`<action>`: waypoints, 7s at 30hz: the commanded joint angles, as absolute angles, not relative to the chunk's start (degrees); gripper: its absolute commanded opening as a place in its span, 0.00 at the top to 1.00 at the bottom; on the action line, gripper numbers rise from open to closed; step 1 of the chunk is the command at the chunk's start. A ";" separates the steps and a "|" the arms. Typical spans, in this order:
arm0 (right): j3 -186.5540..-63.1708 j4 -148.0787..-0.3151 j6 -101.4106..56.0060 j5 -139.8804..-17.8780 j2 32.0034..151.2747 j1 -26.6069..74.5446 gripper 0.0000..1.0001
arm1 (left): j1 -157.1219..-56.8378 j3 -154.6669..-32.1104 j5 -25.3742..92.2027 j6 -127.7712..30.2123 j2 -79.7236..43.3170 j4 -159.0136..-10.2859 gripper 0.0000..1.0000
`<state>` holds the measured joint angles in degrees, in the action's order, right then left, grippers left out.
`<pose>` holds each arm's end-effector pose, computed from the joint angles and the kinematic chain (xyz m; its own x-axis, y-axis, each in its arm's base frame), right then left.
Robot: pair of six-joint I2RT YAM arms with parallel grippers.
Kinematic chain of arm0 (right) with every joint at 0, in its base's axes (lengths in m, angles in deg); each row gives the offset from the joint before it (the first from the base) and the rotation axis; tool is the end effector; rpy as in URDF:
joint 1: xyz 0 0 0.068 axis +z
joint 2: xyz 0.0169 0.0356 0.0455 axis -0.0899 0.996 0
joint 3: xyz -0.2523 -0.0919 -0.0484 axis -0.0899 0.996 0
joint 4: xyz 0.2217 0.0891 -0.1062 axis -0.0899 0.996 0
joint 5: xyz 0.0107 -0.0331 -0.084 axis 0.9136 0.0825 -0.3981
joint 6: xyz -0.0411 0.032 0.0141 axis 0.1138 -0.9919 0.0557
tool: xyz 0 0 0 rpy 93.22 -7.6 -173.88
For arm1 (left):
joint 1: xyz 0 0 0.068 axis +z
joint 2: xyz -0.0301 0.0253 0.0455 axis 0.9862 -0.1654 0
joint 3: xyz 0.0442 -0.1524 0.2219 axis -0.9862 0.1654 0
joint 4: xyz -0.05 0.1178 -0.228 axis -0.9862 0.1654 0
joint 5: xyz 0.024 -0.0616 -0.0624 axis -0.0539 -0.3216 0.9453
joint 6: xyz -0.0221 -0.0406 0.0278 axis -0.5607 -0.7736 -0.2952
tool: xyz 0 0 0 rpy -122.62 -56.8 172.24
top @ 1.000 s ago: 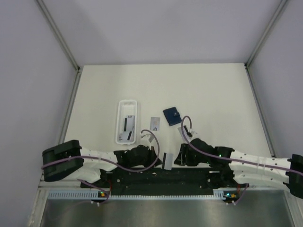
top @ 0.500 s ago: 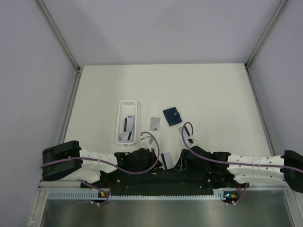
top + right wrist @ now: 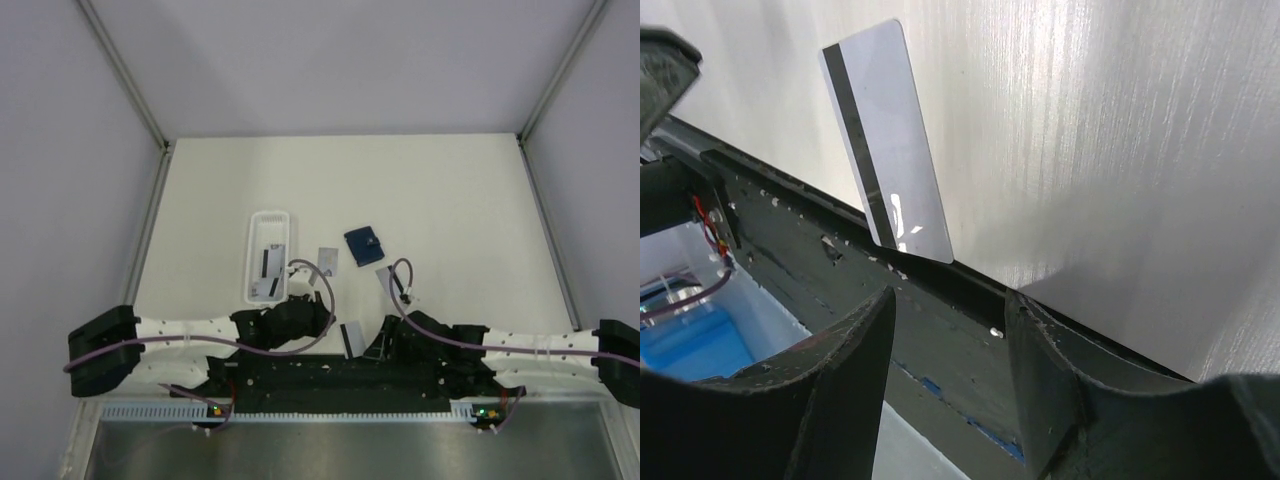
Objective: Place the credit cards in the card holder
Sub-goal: Move the credit card to the corner of the board, then pick up the credit card at the corner of the board.
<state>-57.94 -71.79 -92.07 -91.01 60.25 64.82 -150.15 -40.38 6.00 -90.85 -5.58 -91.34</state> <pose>0.0549 0.1422 0.1234 -0.9476 0.2270 -0.2247 0.0117 0.7277 0.6858 0.0826 -0.1894 0.1611 -0.7557 -0.1503 -0.6375 0.3098 0.7755 -0.5501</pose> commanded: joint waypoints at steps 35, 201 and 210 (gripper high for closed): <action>-56.17 -70.05 -92.88 -97.33 57.14 65.07 0.50 | -142.27 -47.24 21.99 -80.53 -28.32 -104.43 1.00; -61.88 -90.53 -67.57 -89.59 41.76 60.06 0.50 | -143.06 -32.91 36.05 -95.21 11.67 -123.95 1.00; -63.03 -87.62 -66.16 -91.62 41.32 59.97 0.48 | -143.06 -33.08 36.66 -95.03 12.82 -122.80 1.00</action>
